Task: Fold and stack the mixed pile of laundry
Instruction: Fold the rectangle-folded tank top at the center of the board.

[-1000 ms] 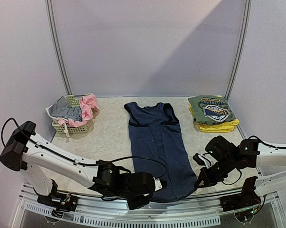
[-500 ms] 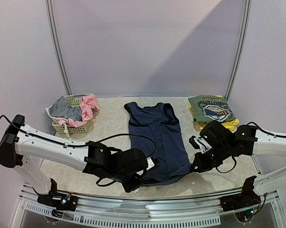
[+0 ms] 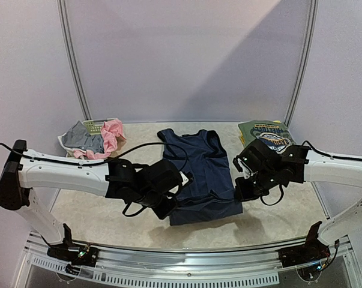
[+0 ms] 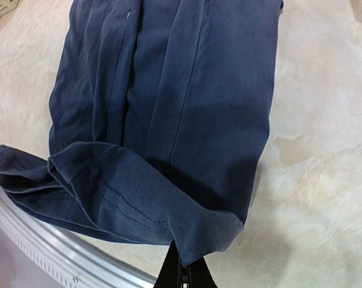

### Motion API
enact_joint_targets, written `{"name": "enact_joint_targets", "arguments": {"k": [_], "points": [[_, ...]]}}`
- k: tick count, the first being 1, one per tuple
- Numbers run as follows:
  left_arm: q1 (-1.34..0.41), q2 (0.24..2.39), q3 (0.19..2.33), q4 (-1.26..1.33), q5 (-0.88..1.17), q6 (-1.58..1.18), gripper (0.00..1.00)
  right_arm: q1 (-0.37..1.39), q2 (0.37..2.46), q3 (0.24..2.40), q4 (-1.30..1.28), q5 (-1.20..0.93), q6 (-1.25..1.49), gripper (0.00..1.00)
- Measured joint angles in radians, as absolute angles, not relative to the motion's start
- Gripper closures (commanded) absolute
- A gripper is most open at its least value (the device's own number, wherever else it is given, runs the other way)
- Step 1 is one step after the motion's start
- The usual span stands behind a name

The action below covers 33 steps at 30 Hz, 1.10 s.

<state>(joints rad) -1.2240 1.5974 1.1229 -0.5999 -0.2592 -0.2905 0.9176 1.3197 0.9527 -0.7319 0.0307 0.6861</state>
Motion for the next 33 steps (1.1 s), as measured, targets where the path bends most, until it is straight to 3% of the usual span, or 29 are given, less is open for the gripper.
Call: {"name": "enact_joint_targets", "arguments": {"k": [14, 33], "points": [[-1.102, 1.667, 1.259, -0.676, -0.345, -0.284, 1.0, 0.884, 1.537, 1.159, -0.695, 0.186, 0.687, 1.0], [-0.972, 1.821, 1.322, -0.646, -0.384, -0.262, 1.0, 0.764, 1.764, 1.225, -0.491, 0.242, 0.635, 1.0]]}}
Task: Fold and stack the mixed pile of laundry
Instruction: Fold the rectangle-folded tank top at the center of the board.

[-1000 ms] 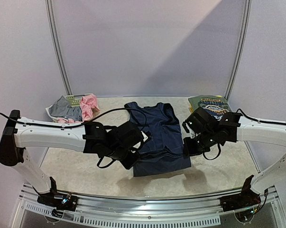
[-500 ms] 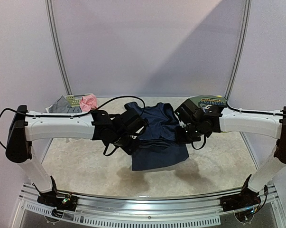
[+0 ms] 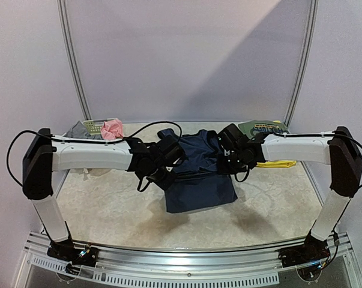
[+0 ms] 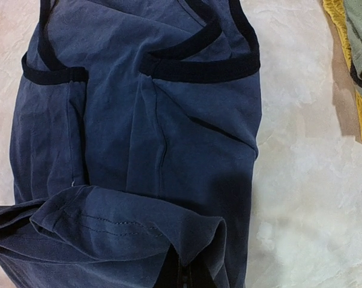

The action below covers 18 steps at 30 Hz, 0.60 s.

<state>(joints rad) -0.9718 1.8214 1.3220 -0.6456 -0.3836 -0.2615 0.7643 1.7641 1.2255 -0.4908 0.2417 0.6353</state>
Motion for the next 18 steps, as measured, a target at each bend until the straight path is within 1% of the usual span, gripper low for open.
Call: {"name": "enact_joint_targets", "arguments": {"k": [18], "points": [[-0.912, 1.93, 1.337, -0.525, -0.41, -0.206, 1.0, 0.715, 1.877, 1.296, -0.458, 0.233, 0.619, 1.0]]}}
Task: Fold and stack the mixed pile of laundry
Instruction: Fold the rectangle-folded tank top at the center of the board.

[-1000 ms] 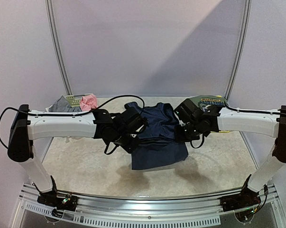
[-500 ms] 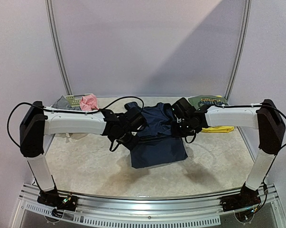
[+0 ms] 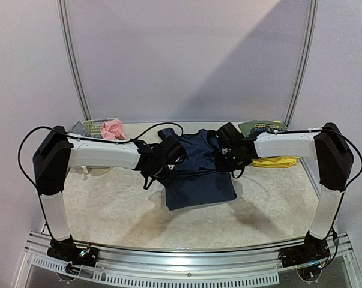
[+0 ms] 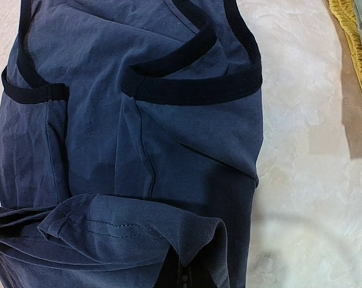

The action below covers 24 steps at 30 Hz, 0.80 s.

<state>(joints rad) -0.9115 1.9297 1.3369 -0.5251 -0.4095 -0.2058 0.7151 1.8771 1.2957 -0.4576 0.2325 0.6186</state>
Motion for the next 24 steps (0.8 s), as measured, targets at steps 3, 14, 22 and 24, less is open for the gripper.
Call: {"name": "enact_joint_targets", "arguments": {"k": [3, 14, 22, 24], "points": [[-0.907, 1.941, 1.338, -0.504, -0.426, -0.198, 1.0, 0.713, 1.892, 1.312, -0.456, 0.233, 0.62, 1.0], [-0.897, 2.021, 1.342, -0.425, -0.511, -0.192, 0.73, 0.688, 1.961, 1.333, -0.448, 0.235, 0.673, 0.54], [-0.872, 1.993, 1.391, -0.406, -0.573, -0.189, 0.27, 0.641, 1.956, 1.36, -0.378, 0.217, 0.687, 0.27], [-0.872, 1.944, 1.38, -0.4, -0.574, -0.188, 0.29, 0.638, 1.927, 1.347, -0.35, 0.204, 0.676, 0.25]]}}
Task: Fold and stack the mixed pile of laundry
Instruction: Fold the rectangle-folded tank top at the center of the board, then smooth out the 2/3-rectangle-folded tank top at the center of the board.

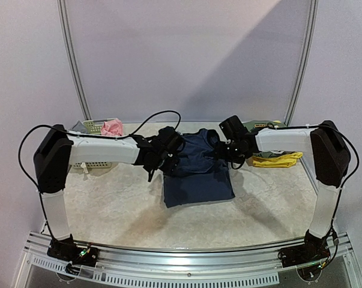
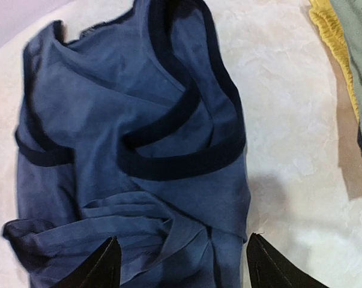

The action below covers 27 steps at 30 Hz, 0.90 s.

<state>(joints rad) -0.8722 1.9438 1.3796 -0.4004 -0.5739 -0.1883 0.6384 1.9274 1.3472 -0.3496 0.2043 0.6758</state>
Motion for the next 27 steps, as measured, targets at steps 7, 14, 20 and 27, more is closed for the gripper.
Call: {"name": "enact_joint_targets", "arguments": {"k": [7, 14, 20, 27], "points": [[-0.897, 1.755, 1.266, -0.361, -0.49, -0.2, 0.52, 0.65, 1.737, 1.211, -0.213, 0.061, 0.588, 0.42], [-0.944, 1.787, 1.211, -0.326, -0.289, -0.215, 0.63, 0.719, 1.725, 1.084, -0.114, -0.186, 0.517, 0.68], [-0.944, 1.884, 1.229, -0.286, -0.187, -0.218, 0.64, 0.752, 1.733, 0.989, -0.077, -0.279, 0.512, 0.72], [-0.932, 2.004, 1.294, -0.268, -0.17, -0.213, 0.64, 0.749, 1.733, 0.882, -0.048, -0.284, 0.533, 0.71]]}}
